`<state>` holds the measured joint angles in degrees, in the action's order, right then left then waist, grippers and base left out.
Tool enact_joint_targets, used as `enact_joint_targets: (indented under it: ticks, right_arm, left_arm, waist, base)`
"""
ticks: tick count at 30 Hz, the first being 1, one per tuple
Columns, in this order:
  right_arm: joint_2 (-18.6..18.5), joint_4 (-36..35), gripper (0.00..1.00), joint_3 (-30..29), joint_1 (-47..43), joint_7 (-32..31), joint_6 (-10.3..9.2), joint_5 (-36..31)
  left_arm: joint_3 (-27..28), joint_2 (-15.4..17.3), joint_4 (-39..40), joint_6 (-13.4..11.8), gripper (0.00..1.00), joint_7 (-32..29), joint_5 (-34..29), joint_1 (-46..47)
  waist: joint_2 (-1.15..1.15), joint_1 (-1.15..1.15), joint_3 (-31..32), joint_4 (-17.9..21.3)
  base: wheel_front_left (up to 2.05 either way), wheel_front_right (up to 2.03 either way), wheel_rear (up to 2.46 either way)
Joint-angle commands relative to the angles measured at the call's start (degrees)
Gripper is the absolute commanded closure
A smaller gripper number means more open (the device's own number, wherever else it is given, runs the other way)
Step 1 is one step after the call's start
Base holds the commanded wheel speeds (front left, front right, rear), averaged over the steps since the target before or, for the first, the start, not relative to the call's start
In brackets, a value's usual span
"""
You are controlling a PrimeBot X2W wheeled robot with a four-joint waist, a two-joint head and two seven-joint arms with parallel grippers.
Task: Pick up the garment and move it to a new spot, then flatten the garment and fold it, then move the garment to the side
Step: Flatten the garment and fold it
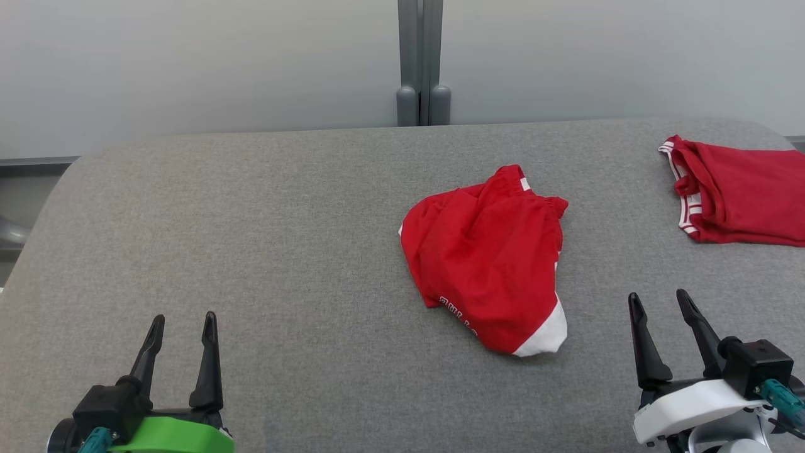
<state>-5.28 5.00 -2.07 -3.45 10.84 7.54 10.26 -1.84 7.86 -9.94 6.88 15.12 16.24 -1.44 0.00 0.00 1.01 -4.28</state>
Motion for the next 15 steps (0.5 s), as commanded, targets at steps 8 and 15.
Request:
enact_joint_targets:
  ticks: [8,15]
  right_arm:
    - [-0.01,0.3,0.0,0.13,-0.83,-0.04,-0.12,0.06]
    - [0.01,0.68,0.0,-0.15,-0.25,0.15,-0.12,-0.04]
  left_arm:
    - [0.55,-0.37,-0.15,0.3,0.0,0.01,-0.99,-0.1]
    - [0.74,-0.51,-0.31,0.47,0.0,0.01,-1.18,0.27]
  waist:
    - [0.0,0.0,-0.06,0.04]
    - [0.0,0.0,-0.3,-0.14]
  base:
    - [0.0,0.0,0.0]
    - [0.0,0.0,0.0]
